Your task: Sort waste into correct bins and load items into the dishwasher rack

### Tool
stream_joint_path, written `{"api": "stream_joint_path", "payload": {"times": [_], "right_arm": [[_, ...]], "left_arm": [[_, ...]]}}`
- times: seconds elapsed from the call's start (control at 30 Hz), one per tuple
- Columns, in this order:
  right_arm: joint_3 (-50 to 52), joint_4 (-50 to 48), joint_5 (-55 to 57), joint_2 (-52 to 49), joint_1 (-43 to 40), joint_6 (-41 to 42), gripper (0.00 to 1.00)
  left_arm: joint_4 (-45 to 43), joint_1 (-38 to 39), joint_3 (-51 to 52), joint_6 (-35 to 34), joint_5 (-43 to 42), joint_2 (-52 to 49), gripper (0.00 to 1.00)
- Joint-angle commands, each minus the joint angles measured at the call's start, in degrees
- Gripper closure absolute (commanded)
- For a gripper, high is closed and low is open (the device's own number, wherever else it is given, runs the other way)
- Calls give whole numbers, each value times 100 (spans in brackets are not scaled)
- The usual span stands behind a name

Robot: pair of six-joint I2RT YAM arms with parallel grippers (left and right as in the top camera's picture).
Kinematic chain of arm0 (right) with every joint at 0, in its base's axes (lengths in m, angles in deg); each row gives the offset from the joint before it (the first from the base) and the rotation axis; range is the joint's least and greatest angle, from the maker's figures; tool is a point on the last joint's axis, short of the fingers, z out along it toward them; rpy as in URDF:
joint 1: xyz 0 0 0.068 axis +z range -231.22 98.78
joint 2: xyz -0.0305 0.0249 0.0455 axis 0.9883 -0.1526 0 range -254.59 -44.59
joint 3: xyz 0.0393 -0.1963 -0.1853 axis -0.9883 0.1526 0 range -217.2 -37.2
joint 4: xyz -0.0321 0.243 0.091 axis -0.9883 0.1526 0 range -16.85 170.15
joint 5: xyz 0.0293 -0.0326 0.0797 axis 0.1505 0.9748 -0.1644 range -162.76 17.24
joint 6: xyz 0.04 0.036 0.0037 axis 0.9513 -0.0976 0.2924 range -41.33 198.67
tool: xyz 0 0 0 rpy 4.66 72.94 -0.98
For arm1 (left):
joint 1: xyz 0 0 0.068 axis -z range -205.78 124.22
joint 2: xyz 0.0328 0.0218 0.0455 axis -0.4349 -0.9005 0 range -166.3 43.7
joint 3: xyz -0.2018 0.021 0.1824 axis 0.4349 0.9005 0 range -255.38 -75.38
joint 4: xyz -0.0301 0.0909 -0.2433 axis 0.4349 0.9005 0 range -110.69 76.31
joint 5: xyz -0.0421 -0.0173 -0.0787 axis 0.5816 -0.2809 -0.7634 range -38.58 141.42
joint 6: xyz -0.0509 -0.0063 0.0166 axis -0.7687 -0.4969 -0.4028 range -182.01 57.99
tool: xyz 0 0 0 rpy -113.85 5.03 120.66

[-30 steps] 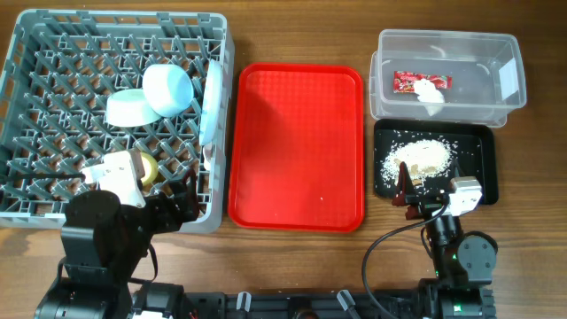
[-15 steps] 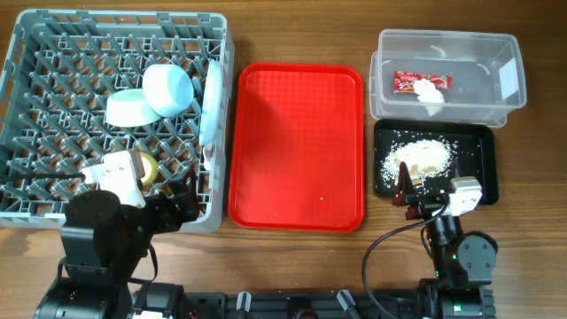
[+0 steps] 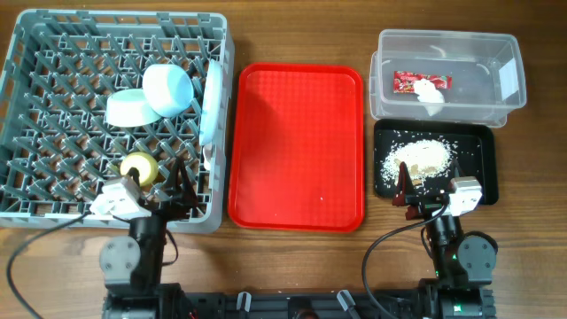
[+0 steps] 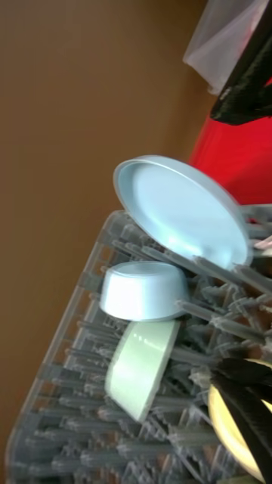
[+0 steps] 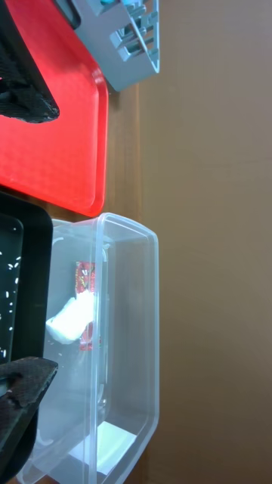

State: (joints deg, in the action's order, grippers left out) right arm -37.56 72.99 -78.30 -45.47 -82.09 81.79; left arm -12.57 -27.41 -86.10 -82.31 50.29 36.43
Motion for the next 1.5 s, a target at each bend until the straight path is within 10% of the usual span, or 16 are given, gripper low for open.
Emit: {"api": "stream_joint_path", "payload": {"times": [0.0,0.2,1.47], "right_arm": [[7,-17,-68,68,-7,-9,0],[7,-17,-68,68,-7,-9,0],[7,-17,-68,68,-7,-9,0]], "left_arm": [[-811,-48,748,-57,90,610,0],[-826,-52,1040,833,-232,710,0],[-413,-52,1038,774,-374,688,0]]}}
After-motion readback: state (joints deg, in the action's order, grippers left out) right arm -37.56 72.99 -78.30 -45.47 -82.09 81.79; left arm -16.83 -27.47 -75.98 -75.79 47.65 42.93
